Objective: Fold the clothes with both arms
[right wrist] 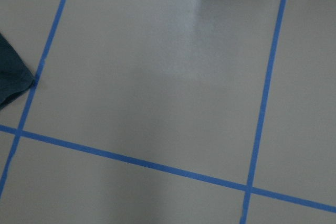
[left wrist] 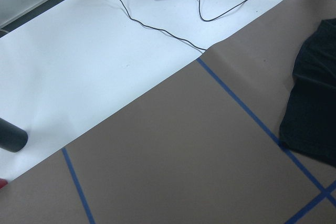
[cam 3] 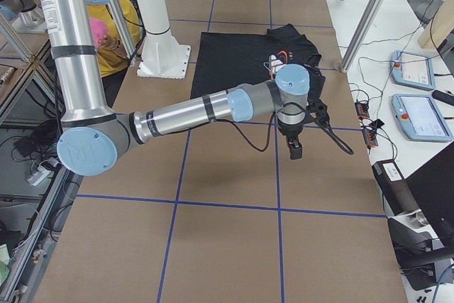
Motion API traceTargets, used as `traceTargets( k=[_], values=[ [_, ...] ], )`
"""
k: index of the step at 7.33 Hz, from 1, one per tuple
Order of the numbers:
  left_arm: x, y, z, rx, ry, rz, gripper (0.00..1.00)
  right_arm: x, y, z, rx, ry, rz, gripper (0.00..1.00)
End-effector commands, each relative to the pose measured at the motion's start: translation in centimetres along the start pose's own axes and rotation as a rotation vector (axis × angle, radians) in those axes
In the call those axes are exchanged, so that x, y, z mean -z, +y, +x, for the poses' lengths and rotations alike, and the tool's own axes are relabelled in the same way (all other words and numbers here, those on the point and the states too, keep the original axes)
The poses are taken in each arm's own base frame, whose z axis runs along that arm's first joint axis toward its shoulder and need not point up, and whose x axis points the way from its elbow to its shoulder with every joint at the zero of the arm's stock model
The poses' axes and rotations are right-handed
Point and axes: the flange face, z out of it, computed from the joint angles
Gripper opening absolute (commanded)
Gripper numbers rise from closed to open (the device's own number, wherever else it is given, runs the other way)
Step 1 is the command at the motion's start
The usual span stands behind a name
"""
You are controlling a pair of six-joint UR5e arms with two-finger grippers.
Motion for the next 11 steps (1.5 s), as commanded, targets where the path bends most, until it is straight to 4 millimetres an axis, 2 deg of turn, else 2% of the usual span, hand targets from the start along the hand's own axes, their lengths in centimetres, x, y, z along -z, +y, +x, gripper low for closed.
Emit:
traceTargets(
  k=[1,2,3,4,5,6,8,9,11],
  values=[
    [-5.7,-0.5,7.3,0.010,0.121,0.015,1.00,-3.3,-3.8,-5.7,-0.070,-0.037,0.035,1.00],
    [-6.8,-0.9,7.8,0.014,0.126,0.007,1.00,-6.9,-4.5,-8.5,-0.097,-0.057,0.068,1.00],
    [-7.5,-2.5,8.2,0.080,0.095,0.028,1.00,-10.7,-6.0,-11.3,-0.140,-0.083,0.113,1.00],
    [-8.8,-2.3,9.6,0.089,0.076,0.031,1.00,-15.0,-7.6,-14.6,-0.188,-0.085,0.160,1.00],
    [-9.2,-2.2,10.0,0.085,0.081,0.030,1.00,-18.3,-8.6,-17.4,-0.257,-0.097,0.195,1.00],
    [-9.4,-2.2,10.2,0.083,0.083,0.029,1.00,-20.5,-8.2,-19.4,-0.302,-0.118,0.223,0.99],
    [-9.4,-2.1,10.2,0.084,0.086,0.027,1.00,-23.8,-6.6,-22.4,-0.366,-0.110,0.258,0.97],
    [-9.4,-2.1,10.2,0.085,0.085,0.026,1.00,-25.1,-6.1,-22.8,-0.360,-0.090,0.277,0.94],
    [-9.3,-2.0,10.2,0.084,0.086,0.027,1.00,-25.5,-6.5,-23.3,-0.356,-0.093,0.276,0.86]
  ],
)
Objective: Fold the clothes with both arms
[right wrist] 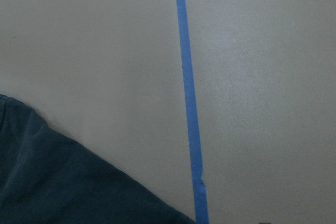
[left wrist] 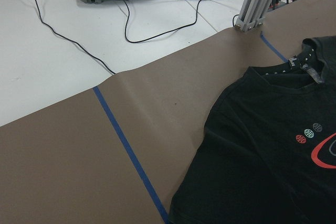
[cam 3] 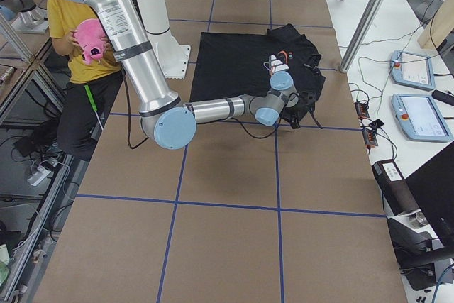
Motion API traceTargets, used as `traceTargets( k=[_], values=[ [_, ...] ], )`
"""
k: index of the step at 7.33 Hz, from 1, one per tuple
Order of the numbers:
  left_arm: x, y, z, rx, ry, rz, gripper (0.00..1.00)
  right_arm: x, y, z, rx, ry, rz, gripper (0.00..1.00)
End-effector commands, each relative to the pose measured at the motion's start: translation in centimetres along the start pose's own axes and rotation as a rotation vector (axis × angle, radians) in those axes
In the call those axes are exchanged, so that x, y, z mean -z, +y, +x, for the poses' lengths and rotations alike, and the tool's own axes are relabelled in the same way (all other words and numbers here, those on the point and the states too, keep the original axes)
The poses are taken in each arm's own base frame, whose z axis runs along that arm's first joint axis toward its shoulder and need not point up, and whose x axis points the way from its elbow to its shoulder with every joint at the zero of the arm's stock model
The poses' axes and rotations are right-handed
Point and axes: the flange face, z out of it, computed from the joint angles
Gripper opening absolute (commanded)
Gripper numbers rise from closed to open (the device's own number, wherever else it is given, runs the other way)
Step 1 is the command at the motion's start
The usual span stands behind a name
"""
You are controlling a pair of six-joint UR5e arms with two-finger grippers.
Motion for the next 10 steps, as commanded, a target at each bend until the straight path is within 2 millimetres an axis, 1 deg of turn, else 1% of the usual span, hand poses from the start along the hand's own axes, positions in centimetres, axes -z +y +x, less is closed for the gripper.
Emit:
traceTargets(
  k=[1,2,3,5,6,7,8,9,10],
  values=[
    [0.1,0.1,0.0,0.000,0.000,0.000,1.00,-0.8,-0.4,-1.0,0.001,0.000,0.006,0.82],
    [0.1,0.1,0.0,0.000,0.000,0.000,1.00,-1.5,-0.4,-1.0,-0.001,0.010,0.001,0.77],
    [0.1,0.1,0.0,0.000,0.000,0.000,1.00,-1.8,-0.1,-0.9,0.001,0.017,0.003,0.74],
    [0.0,0.1,0.0,0.001,-0.001,-0.001,1.00,-2.3,0.5,-1.0,0.008,0.029,0.015,0.73],
    [0.0,0.1,0.0,0.001,-0.001,-0.001,1.00,-2.5,0.9,-1.0,0.010,0.031,0.010,0.68],
    [0.0,0.1,0.0,0.001,-0.001,-0.001,1.00,-2.6,1.0,-0.9,0.010,0.033,0.008,0.58],
    [0.0,0.0,0.0,0.000,0.000,0.000,1.00,-2.6,0.9,-1.0,0.009,0.032,0.008,0.43],
    [0.0,0.1,0.0,0.001,-0.001,-0.001,1.00,-2.6,0.9,-1.2,0.010,0.030,0.008,0.33],
    [-0.1,0.2,0.0,0.001,0.000,-0.003,1.00,-2.5,0.9,-1.3,0.011,0.027,0.009,0.25]
  ],
)
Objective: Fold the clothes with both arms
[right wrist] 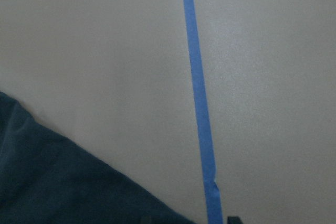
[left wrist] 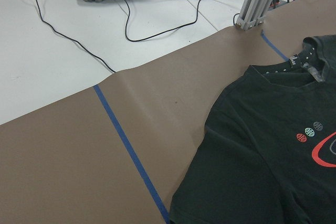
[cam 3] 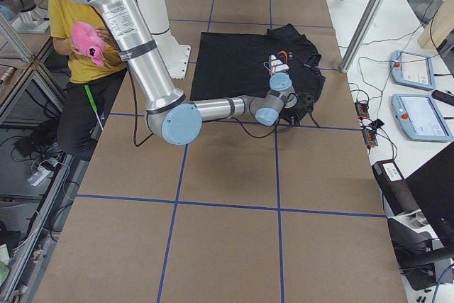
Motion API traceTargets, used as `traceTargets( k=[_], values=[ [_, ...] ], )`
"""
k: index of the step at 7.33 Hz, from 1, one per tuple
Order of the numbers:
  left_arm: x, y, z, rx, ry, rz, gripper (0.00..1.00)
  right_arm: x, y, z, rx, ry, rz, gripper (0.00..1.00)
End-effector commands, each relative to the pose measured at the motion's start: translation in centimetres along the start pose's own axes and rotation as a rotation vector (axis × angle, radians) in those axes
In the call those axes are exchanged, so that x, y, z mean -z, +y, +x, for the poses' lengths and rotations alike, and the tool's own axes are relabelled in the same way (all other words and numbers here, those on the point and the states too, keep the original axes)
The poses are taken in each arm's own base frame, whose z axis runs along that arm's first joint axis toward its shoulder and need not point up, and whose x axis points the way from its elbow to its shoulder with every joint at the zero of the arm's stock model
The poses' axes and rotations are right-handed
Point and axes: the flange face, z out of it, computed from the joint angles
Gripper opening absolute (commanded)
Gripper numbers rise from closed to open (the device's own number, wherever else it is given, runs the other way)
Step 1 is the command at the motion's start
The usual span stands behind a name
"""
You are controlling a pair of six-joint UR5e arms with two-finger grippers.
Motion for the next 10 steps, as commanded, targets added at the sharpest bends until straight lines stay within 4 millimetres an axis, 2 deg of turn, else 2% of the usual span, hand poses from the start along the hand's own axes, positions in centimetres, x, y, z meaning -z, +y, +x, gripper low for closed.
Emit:
traceTargets(
  k=[1,2,4,5,6,8,9,10],
  values=[
    [-0.1,0.1,0.0,0.000,0.000,-0.002,1.00,0.1,0.0,-0.3,0.002,-0.006,0.000,0.20],
    [-0.1,0.0,0.1,0.000,0.001,-0.001,1.00,0.2,-0.1,-0.2,0.001,-0.006,0.002,0.16],
    [0.0,0.0,0.1,0.000,0.001,-0.001,1.00,0.7,-0.1,-0.6,0.005,-0.032,0.014,0.00],
    [-0.1,0.0,0.1,-0.001,0.001,0.001,1.00,1.3,-0.4,-1.6,0.011,-0.070,0.030,0.00],
    [-0.1,0.1,0.0,0.000,0.000,-0.002,1.00,2.2,-1.1,-4.0,-0.004,-0.101,0.042,0.00],
    [0.0,0.0,0.1,0.000,0.001,-0.001,1.00,3.8,-3.5,-10.1,-0.102,-0.143,0.052,0.00],
    [-0.1,0.0,0.2,-0.002,0.002,0.000,1.00,4.1,-4.2,-13.7,-0.120,-0.120,0.039,0.00],
    [-0.1,0.0,0.2,-0.002,0.002,0.000,1.00,4.3,-4.1,-18.0,-0.147,-0.099,0.044,0.00]
  ],
)
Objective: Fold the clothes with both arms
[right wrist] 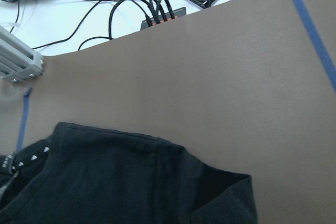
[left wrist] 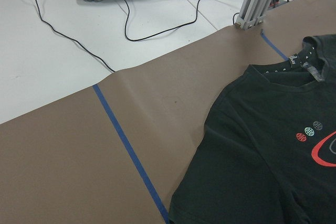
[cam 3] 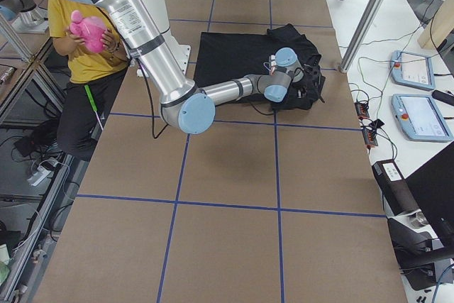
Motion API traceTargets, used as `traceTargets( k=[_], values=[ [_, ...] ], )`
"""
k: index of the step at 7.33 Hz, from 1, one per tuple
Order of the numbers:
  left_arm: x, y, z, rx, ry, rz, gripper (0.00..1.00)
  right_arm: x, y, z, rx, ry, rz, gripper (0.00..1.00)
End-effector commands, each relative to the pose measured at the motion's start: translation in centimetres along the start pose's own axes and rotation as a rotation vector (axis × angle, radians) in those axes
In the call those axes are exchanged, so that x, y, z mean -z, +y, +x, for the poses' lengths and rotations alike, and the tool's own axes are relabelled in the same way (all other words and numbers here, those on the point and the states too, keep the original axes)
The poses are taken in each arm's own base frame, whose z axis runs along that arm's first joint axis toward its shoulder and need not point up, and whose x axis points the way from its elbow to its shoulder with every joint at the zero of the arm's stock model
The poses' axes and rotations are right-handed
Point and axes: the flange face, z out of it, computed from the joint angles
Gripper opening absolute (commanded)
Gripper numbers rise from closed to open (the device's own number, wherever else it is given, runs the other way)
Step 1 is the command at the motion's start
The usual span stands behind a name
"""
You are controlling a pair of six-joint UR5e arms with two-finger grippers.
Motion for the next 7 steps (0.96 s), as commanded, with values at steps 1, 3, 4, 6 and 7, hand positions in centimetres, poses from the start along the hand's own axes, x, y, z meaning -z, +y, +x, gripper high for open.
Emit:
traceTargets(
  k=[1,3,4,6,7],
  values=[
    [-0.1,0.0,0.1,-0.001,0.002,-0.001,1.00,-0.4,1.1,-9.1,-0.063,0.051,0.021,0.00],
    [-0.1,0.0,0.1,0.000,0.002,-0.001,1.00,-2.3,3.4,-13.6,-0.097,0.098,0.048,0.00],
    [-0.1,0.0,0.1,-0.001,0.002,-0.001,1.00,-4.2,4.3,-15.1,-0.095,0.126,0.056,0.00],
    [-0.3,0.1,0.3,-0.001,0.005,-0.004,1.00,-6.0,6.2,-15.4,-0.076,0.154,0.069,0.00],
    [-0.3,0.1,0.3,-0.001,0.005,-0.004,1.00,-6.2,6.6,-15.6,-0.074,0.154,0.071,0.35]
  ],
)
